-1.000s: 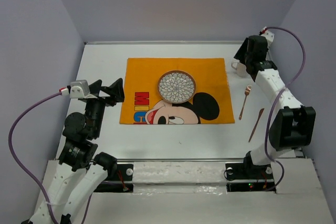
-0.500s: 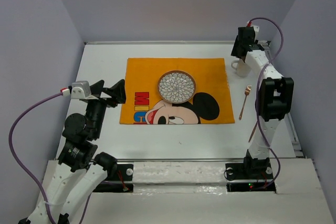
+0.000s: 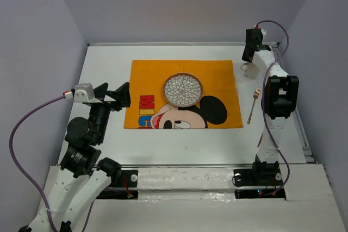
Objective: Set the dinner table for one person
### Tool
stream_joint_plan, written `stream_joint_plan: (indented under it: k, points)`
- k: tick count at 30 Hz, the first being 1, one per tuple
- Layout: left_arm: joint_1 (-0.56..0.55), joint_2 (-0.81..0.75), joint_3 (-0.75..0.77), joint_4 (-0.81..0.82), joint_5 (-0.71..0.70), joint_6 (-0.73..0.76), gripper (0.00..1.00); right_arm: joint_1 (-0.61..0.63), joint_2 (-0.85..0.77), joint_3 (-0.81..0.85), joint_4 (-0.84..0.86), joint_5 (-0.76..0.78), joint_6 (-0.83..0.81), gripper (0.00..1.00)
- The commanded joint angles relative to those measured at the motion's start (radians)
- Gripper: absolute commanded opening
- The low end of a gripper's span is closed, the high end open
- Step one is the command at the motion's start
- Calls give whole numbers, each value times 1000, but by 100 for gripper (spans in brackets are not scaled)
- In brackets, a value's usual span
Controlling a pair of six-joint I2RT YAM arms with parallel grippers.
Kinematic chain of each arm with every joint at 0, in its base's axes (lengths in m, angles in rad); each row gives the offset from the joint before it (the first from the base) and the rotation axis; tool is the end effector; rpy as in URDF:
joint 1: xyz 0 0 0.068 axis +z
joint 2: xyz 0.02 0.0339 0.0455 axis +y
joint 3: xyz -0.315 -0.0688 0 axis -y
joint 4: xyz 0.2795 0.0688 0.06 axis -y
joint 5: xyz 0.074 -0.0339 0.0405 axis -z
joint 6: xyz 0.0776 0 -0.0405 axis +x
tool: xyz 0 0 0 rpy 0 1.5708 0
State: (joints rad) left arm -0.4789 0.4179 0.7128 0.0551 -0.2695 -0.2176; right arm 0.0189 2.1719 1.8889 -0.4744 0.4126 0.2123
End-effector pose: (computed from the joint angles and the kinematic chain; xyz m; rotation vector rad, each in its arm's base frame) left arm 0.1177 -0.0378 0.4310 -0.0757 1.2435 -0.4408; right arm 0.5892 -0.0200 0.2532 0.4224 2.2372 -0.3587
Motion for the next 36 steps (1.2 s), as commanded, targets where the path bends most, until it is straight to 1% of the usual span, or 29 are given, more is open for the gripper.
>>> stream_joint_plan:
  k: [1, 5, 7, 9, 11, 12, 13, 20, 36]
  points:
    - [-6, 12, 7, 38, -8, 21, 99, -11, -47, 78, 43, 28, -56, 0]
    - [-6, 16, 7, 38, -11, 23, 99, 35, -145, 62, 120, 31, -142, 0]
    - [-6, 19, 7, 40, -11, 24, 99, 78, -185, 62, 141, 0, -175, 0]
    - [-7, 22, 7, 37, -14, 26, 99, 101, -196, 68, 143, -24, -180, 0]
    - [-7, 22, 7, 38, -17, 27, 99, 119, -202, 65, 141, -89, -166, 0]
    - [-6, 22, 7, 38, -17, 27, 99, 130, -201, 64, 143, -134, -159, 0]
    - [-6, 24, 7, 38, -19, 27, 99, 144, -195, 65, 140, -149, -154, 0]
    - [-6, 27, 7, 38, -17, 29, 99, 203, -97, 125, 117, -166, -192, 0]
    - [-7, 27, 7, 38, -19, 29, 99, 213, -14, 134, 95, -221, -175, 0]
